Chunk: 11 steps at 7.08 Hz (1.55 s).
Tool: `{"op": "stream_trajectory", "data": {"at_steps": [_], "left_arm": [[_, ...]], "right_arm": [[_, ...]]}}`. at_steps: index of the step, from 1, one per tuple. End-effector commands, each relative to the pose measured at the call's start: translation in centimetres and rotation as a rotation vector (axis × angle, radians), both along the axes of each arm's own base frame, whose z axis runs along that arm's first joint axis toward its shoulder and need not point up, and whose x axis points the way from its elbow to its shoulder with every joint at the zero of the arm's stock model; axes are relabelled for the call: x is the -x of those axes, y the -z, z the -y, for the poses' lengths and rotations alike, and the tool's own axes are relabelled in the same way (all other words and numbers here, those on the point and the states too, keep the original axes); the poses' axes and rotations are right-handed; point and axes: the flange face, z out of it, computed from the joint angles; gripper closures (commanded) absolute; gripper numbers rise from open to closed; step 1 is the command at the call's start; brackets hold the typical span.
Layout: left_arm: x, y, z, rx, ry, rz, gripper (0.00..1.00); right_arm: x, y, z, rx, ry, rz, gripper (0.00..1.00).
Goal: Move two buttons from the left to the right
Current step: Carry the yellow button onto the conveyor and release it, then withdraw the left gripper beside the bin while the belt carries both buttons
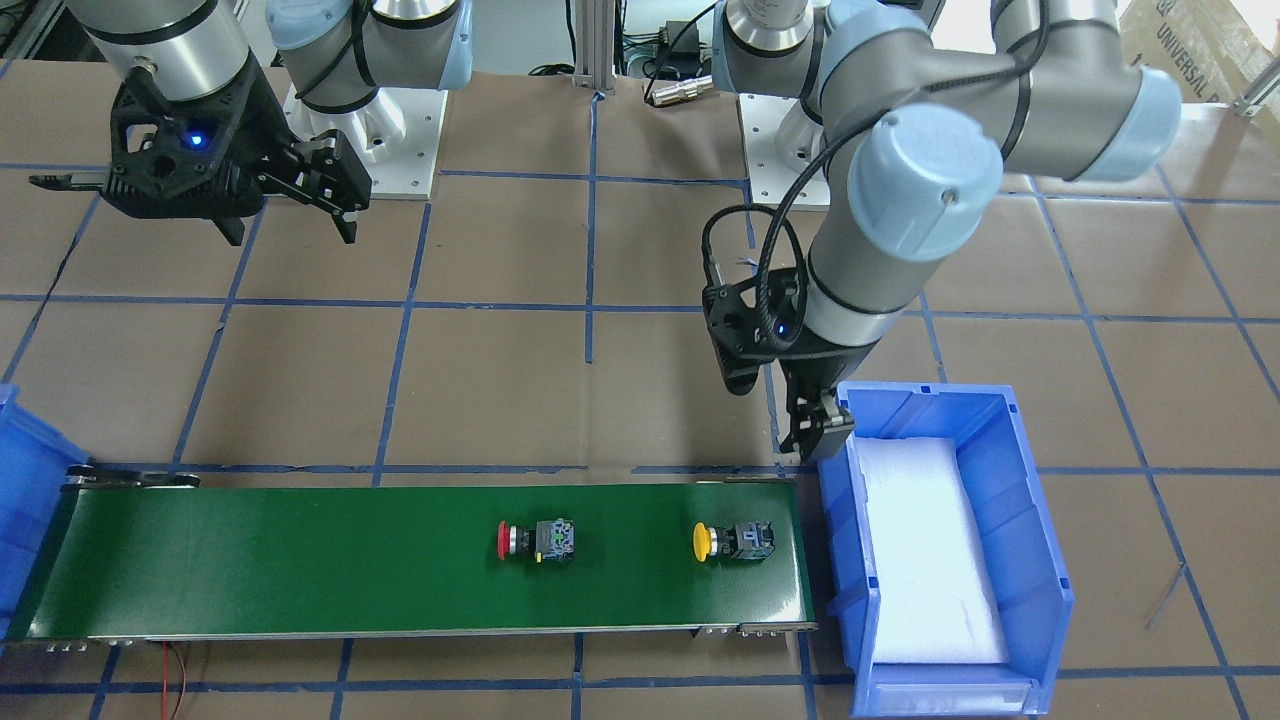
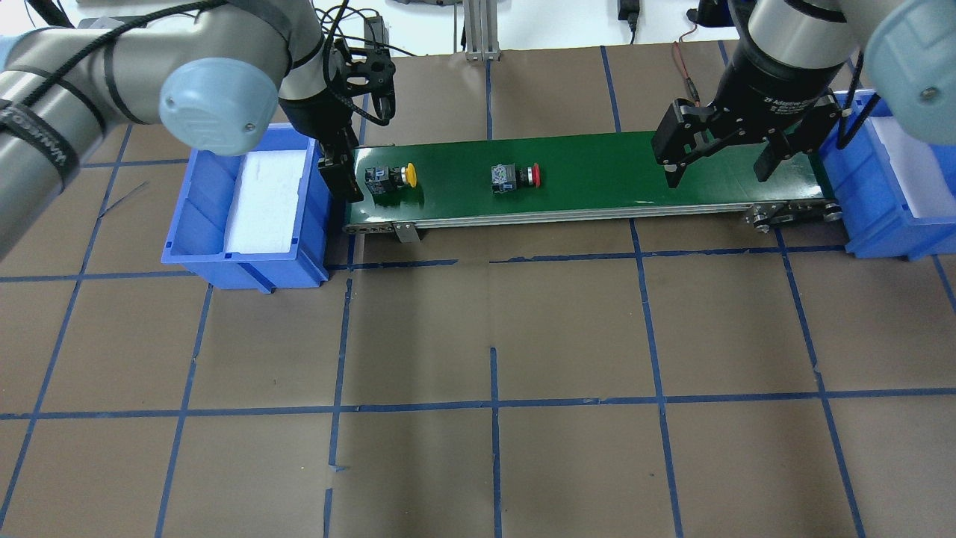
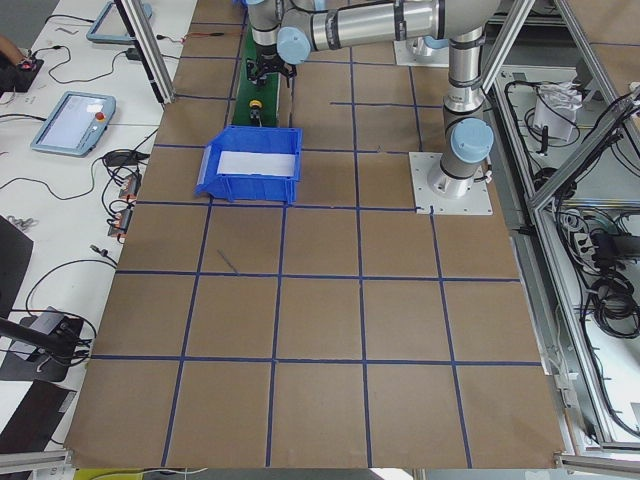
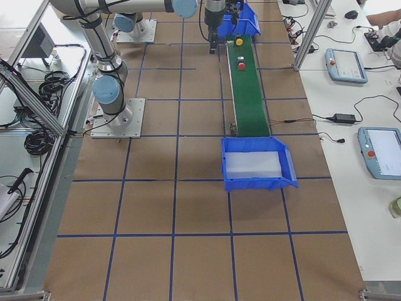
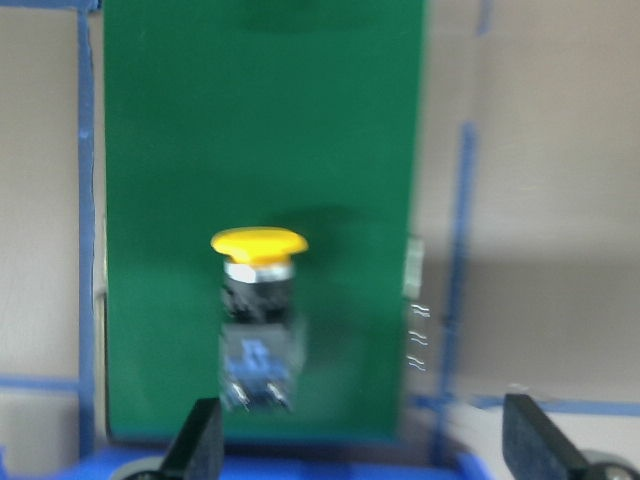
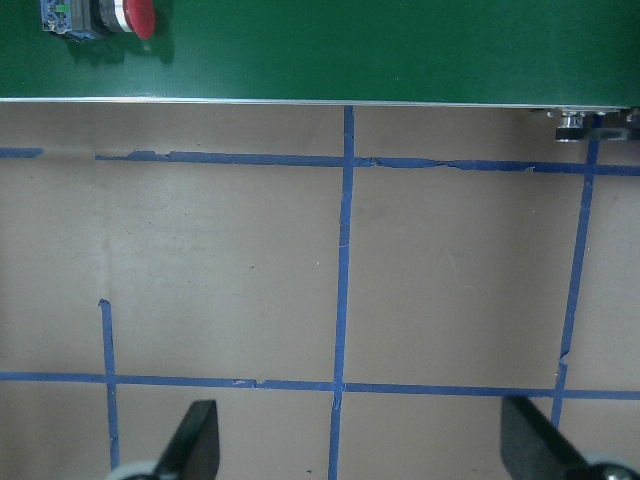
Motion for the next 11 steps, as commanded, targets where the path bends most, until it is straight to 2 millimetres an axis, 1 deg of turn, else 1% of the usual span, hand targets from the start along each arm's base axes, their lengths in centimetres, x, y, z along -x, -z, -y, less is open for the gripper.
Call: {"op": "stream_trajectory", "data": {"at_steps": [1, 2, 3, 4, 5, 6, 7, 9, 11], "left_arm": [[-0.7, -6.1, -6.4, -0.022, -0.289, 0.024, 0.02], [-1.2, -6.5, -8.2, -0.010, -0.502, 0.022, 0.01], [-1.5, -8.1, -7.9, 0.055, -0.661, -0.002, 0.00], [-1.9, -9.4, -7.6, 0.068, -0.940, -0.020, 0.00], [-1.9, -9.8, -7.0, 0.069, -1.073, -0.030, 0.00], [-1.9, -9.7, -7.1, 0.064, -1.086, -0.033, 0.00], [-1.7, -9.1, -7.2, 0.068, -1.083, -0.036, 0.00], [-1.5, -9.4, -7.5, 0.075, -1.076, -0.041, 0.00], [-1.7, -9.5, -7.4, 0.078, -1.077, -0.044, 0.00]], "right_arm": [[0.1, 0.0, 0.0, -0.002, 0.000, 0.000, 0.00], [0.0, 0.0, 0.0, -0.002, 0.000, 0.002, 0.00], [0.0, 0.0, 0.0, -0.002, 0.000, 0.002, 0.00], [0.1, 0.0, 0.0, -0.002, 0.000, 0.000, 0.00], [0.1, 0.1, 0.0, -0.004, 0.000, 0.000, 0.00], [0.1, 0.0, 0.0, -0.002, 0.000, 0.000, 0.00], [0.1, 0.0, 0.0, -0.002, 0.000, 0.000, 0.00], [0.1, 0.0, 0.0, -0.004, 0.000, 0.000, 0.00], [0.1, 0.1, 0.0, -0.005, 0.000, 0.000, 0.00]]}}
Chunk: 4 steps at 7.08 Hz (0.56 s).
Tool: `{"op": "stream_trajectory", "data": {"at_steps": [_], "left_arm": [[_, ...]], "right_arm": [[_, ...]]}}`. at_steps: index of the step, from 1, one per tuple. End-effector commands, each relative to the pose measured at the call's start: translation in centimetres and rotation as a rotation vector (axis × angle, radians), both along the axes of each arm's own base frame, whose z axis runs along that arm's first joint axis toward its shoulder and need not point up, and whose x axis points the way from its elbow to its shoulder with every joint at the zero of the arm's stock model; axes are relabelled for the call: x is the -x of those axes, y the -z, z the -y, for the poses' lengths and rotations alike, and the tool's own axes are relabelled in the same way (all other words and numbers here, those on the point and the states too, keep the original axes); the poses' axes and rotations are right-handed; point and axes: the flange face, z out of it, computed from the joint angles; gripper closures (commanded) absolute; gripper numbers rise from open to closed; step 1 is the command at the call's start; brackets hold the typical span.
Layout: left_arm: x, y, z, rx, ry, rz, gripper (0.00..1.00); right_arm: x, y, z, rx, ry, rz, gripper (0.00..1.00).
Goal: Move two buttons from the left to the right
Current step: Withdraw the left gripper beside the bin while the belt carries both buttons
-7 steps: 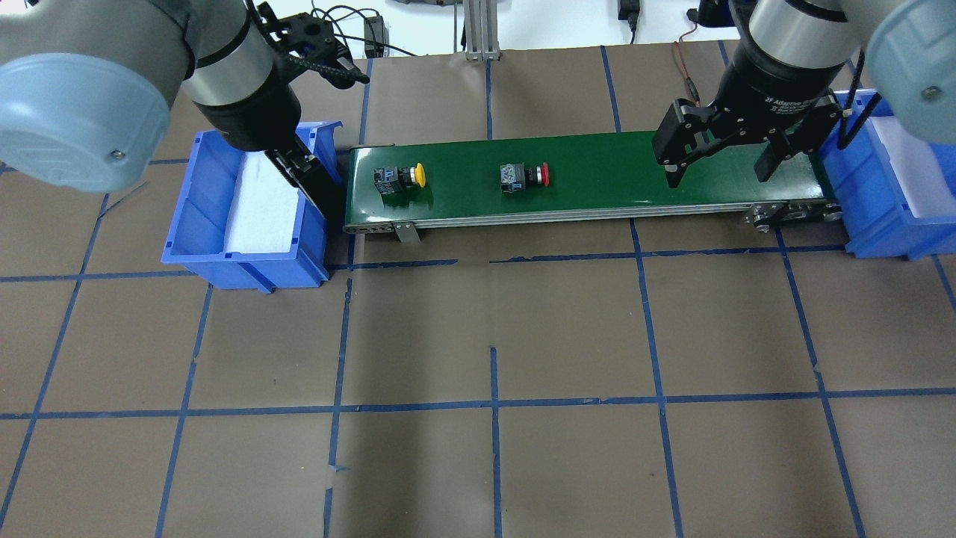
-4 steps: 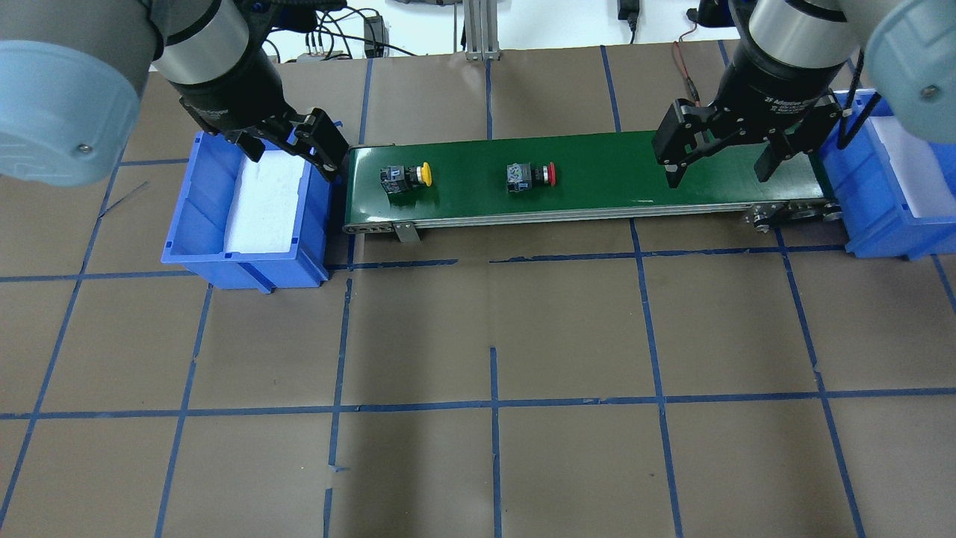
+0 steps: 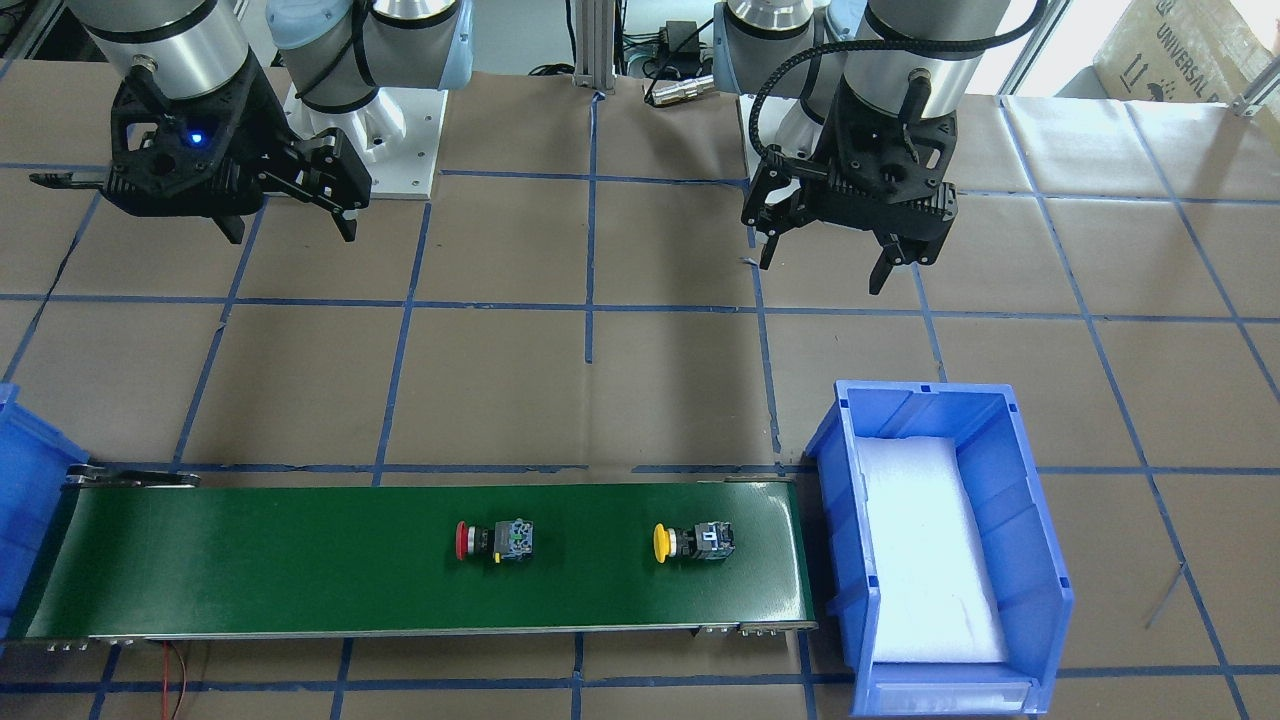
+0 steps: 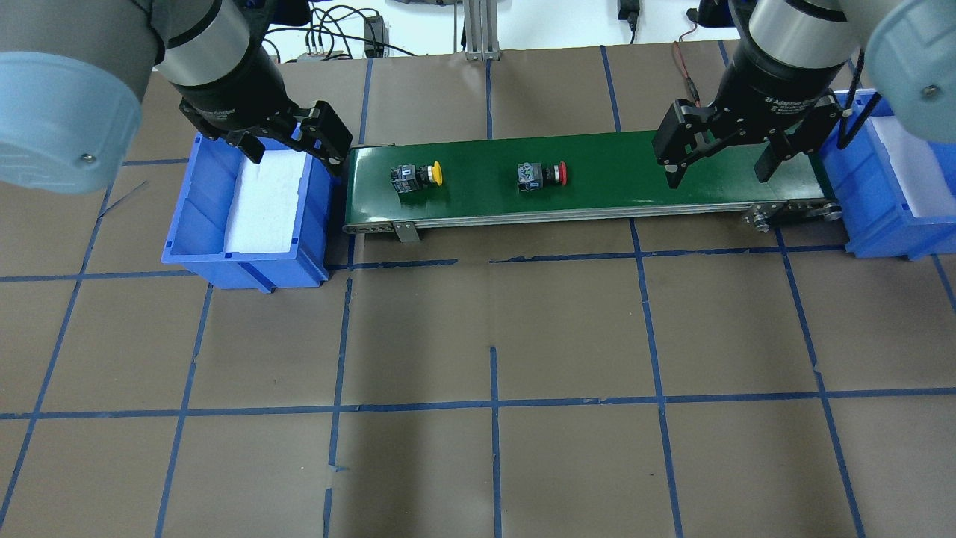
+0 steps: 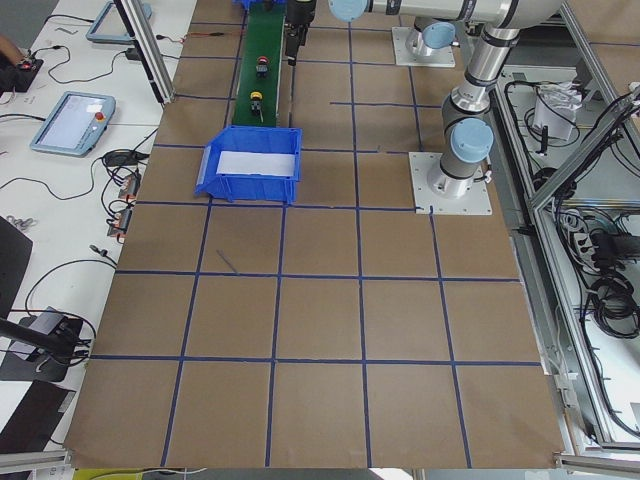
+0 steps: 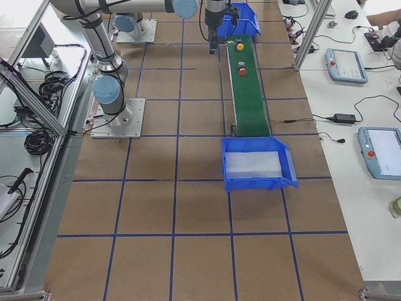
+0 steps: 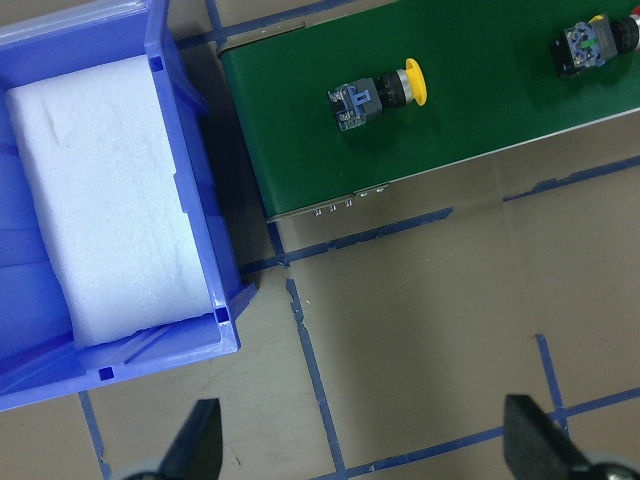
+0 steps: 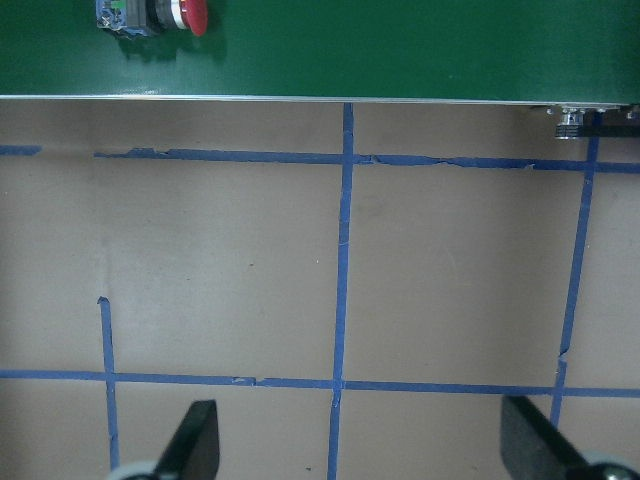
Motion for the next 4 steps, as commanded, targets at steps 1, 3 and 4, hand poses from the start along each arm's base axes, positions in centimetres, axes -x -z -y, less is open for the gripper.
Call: {"op": "stream_trajectory", "data": {"at_steps": [1, 3, 4], "left_arm": [[-0.07, -0.07, -0.07, 0.002, 0.008, 0.002, 0.00], [-0.06, 0.09, -0.10, -0.001, 0.008, 0.000, 0.00], [-0.06, 0.16, -0.05, -0.002, 0.012, 0.001, 0.00]], "right_arm": [[0.00, 0.03, -0.01, -0.001, 0.000, 0.000, 0.00], [-0.02, 0.03, -0.01, -0.001, 0.000, 0.002, 0.00], [-0.02, 0.04, -0.02, -0.002, 0.000, 0.002, 0.00]]}}
